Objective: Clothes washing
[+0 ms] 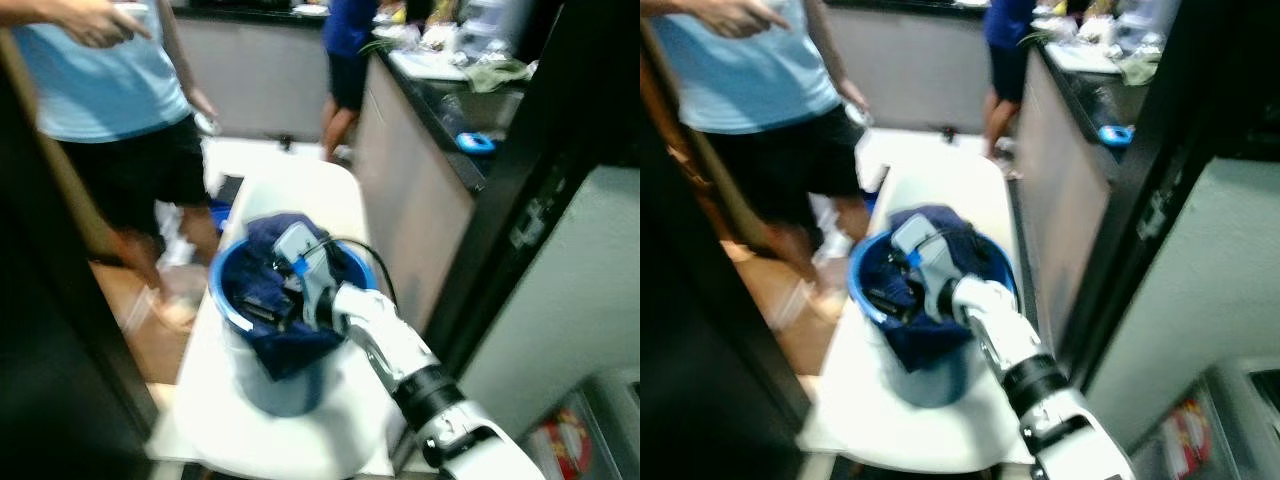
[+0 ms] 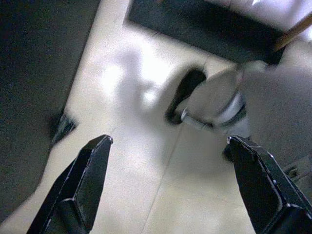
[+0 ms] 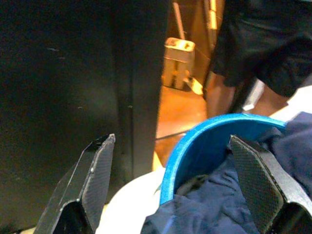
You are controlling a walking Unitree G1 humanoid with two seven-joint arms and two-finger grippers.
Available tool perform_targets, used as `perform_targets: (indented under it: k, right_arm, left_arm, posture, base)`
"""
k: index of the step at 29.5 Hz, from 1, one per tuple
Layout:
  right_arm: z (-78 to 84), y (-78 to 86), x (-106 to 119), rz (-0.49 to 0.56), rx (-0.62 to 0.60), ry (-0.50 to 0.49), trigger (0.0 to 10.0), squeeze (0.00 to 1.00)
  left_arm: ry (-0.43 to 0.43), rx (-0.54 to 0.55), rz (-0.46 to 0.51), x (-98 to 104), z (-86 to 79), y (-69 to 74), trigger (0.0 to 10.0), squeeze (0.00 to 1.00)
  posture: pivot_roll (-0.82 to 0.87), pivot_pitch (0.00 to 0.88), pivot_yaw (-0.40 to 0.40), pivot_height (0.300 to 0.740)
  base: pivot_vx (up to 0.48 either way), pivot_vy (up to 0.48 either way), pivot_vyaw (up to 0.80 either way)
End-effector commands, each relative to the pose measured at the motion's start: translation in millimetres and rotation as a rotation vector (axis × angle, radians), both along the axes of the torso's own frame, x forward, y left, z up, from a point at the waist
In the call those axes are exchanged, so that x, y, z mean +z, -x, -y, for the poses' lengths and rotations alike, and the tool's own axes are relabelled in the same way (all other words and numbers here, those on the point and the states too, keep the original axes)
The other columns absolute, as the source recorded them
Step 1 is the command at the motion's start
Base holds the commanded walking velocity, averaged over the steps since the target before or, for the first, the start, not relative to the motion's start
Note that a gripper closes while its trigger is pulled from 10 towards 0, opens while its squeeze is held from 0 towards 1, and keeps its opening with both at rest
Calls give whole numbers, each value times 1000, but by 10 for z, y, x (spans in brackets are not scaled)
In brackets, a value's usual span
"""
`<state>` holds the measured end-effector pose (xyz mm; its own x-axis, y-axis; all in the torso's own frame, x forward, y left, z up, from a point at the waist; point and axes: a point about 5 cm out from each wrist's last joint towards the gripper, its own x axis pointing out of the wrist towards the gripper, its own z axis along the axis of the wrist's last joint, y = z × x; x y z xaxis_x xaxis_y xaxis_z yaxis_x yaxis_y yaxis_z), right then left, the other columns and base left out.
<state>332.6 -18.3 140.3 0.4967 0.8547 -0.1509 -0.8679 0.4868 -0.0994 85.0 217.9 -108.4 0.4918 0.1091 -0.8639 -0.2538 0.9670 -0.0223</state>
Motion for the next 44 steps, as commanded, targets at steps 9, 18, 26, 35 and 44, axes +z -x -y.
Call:
perform_targets:
  k: [9,18,26,35,44]
  right_arm:
    - [-35,48,-49,7,61,42,10000,0]
    - [-6,-7,-103,0,-4,87,10000,0]
    - [155,-146,-139,-20,-156,120,10000,0]
    - [392,-267,-179,-51,-276,158,10000,0]
    - [287,-297,-64,-107,-274,26,10000,0]
  left_arm:
    - [4,-2,8,6,1,-32,10000,0]
    - [10,26,16,6,11,-32,10000,0]
    - [1,39,8,5,-14,-12,10000,0]
    - [-24,46,3,14,-75,3,10000,0]
    - [-18,50,16,22,-67,-42,10000,0]
  posture:
    - [169,0,-57,740]
    - [178,0,-77,740]
    - [193,0,-70,740]
    - [206,0,-71,740]
    - [200,0,-86,740]
  base:
    - [0,0,769]
    - [0,0,688]
    - [0,0,0]
    - [0,247,0]
    - [0,0,0]
